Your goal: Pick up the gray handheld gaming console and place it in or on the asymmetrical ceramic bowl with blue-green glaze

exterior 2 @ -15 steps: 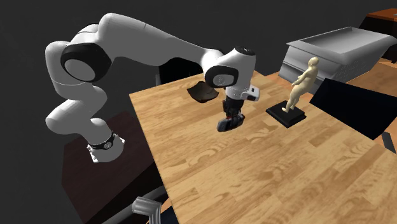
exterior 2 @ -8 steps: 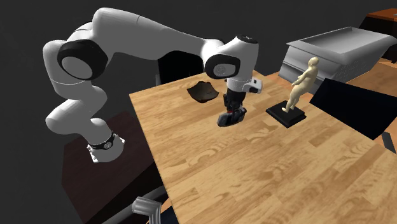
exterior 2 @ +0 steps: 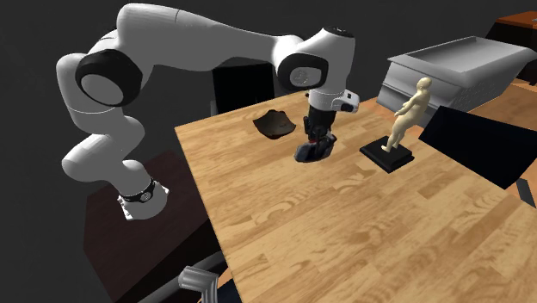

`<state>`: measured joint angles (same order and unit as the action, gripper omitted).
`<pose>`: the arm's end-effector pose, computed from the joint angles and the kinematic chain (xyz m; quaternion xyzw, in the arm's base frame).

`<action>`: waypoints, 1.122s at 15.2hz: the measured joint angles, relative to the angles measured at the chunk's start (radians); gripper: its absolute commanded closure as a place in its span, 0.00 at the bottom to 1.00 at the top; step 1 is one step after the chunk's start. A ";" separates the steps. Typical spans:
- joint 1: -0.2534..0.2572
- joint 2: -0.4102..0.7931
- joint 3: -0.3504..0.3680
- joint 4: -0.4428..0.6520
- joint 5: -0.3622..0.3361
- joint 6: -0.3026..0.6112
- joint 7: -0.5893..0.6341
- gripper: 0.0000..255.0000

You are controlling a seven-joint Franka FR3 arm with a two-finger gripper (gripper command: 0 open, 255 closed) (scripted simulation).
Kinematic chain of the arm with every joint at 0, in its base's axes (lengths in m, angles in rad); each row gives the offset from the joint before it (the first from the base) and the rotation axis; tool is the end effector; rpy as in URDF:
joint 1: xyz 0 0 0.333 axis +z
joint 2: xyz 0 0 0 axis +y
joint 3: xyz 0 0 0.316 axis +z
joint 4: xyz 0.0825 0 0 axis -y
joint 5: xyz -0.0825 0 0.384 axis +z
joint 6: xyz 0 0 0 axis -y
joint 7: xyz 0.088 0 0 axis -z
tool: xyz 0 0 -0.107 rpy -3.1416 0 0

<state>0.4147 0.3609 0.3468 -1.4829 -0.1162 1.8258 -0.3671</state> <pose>0.5084 0.4283 0.4784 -0.8427 -0.5383 -0.0010 0.0042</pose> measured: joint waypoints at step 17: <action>0.088 -0.144 0.068 -0.093 0.035 -0.048 0.155 1.00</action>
<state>0.5030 0.2164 0.4152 -1.5760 -0.0812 1.7781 -0.2120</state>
